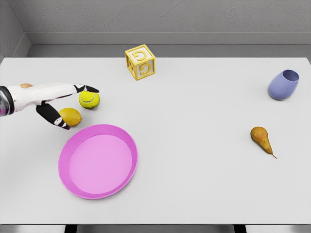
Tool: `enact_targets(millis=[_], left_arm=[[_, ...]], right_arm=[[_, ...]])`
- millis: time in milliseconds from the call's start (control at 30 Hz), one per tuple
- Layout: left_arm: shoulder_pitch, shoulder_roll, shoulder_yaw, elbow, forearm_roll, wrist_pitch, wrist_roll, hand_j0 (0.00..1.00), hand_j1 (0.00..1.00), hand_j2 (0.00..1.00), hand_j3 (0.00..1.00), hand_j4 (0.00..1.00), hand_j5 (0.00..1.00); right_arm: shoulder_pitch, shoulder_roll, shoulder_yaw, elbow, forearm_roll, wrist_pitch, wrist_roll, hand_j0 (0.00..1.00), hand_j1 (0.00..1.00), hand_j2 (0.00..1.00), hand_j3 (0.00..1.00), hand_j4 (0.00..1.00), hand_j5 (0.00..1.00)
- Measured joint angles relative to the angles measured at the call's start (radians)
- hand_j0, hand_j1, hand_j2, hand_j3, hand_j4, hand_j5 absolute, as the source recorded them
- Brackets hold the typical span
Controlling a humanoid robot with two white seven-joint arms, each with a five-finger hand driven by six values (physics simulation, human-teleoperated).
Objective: Put the lemon on the plate with left arm
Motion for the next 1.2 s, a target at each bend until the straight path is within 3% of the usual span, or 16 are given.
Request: enact_targets(millis=[333,467,733,1200], left_arm=[[0.011,0.003,-0.006,0.018,-0.041,0.047,0.0,0.94,0.94,0.94,0.94,0.94,0.94],[0.012,0.003,-0.007,0.029,-0.068,0.048,0.0,0.86,0.86,0.86,0.86,0.86,0.86],[0.014,-0.006,-0.019,0.057,-0.159,0.048,0.0,0.86,0.86,0.86,0.86,0.86,0.86],[0.023,-0.037,-0.034,0.079,-0.226,0.049,0.0,0.86,0.86,0.86,0.86,0.86,0.86]], right_arm=[[0.0,0.0,0.0,0.0,0.0,0.0,0.0,1.0,1.0,1.0,1.0,1.0,1.0],[0.0,0.0,0.0,0.0,0.0,0.0,0.0,1.0,1.0,1.0,1.0,1.0,1.0],[0.0,0.0,0.0,0.0,0.0,0.0,0.0,1.0,1.0,1.0,1.0,1.0,1.0],[0.0,0.0,0.0,0.0,0.0,0.0,0.0,1.0,1.0,1.0,1.0,1.0,1.0]])
